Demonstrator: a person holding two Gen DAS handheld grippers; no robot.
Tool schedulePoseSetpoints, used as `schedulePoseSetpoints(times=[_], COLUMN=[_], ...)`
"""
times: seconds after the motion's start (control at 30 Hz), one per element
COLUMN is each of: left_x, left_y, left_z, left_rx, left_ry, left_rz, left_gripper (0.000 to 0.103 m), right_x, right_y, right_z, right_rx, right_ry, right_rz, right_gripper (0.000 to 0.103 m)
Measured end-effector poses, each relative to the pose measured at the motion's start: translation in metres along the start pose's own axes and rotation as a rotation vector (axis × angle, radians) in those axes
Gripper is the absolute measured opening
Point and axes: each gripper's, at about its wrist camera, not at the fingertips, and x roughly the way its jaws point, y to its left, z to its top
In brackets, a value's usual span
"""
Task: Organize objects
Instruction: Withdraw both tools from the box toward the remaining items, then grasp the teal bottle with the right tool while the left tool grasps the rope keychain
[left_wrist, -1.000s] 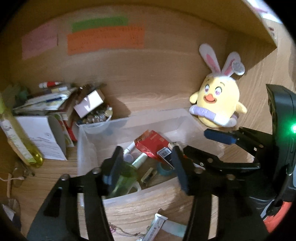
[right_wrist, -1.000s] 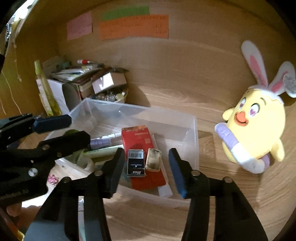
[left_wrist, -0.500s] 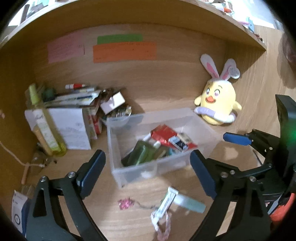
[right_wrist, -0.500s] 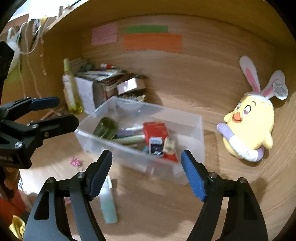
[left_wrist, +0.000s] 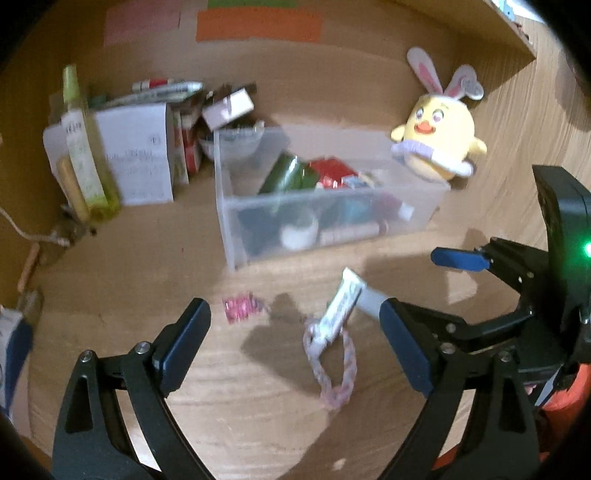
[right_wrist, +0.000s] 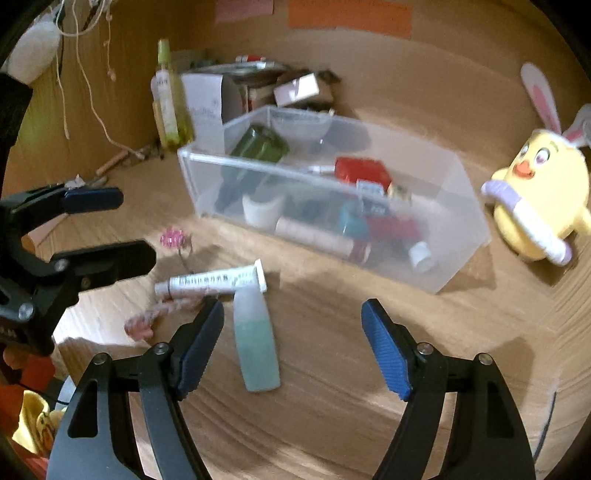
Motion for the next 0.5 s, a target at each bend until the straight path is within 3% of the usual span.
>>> schedulePoseSetpoints(times=[0.1, 0.27, 0.37, 0.43, 0.5], left_x=[0.004, 0.006, 0.009, 0.011, 0.015], left_y=[0.001, 0.003, 0.004, 0.003, 0.001], left_z=[-0.012, -0.026, -0.031, -0.034, -0.037], left_rx=[-0.006, -0.010, -0.012, -0.010, -0.008], left_ry=[0.023, 0.043, 0.064, 0.080, 0.094], left_rz=[-0.006, -0.003, -0.017, -0.029, -0.045], left_gripper=[0.094, 0.093, 0.083, 0.074, 0.068], right_x=[0.008, 0.019, 0.021, 0.021, 0.020], right_y=[0.001, 0.006, 0.009, 0.011, 0.012], right_z=[-0.006, -0.012, -0.013, -0.012, -0.012], right_rx=[0.001, -0.012, -0.029, -0.035, -0.043], right_ry=[0.032, 0.075, 0.076, 0.077, 0.074], right_rz=[0.012, 0.037, 0.039, 0.047, 0.046], right_gripper=[0.071, 0.052, 0.040, 0.026, 0.023])
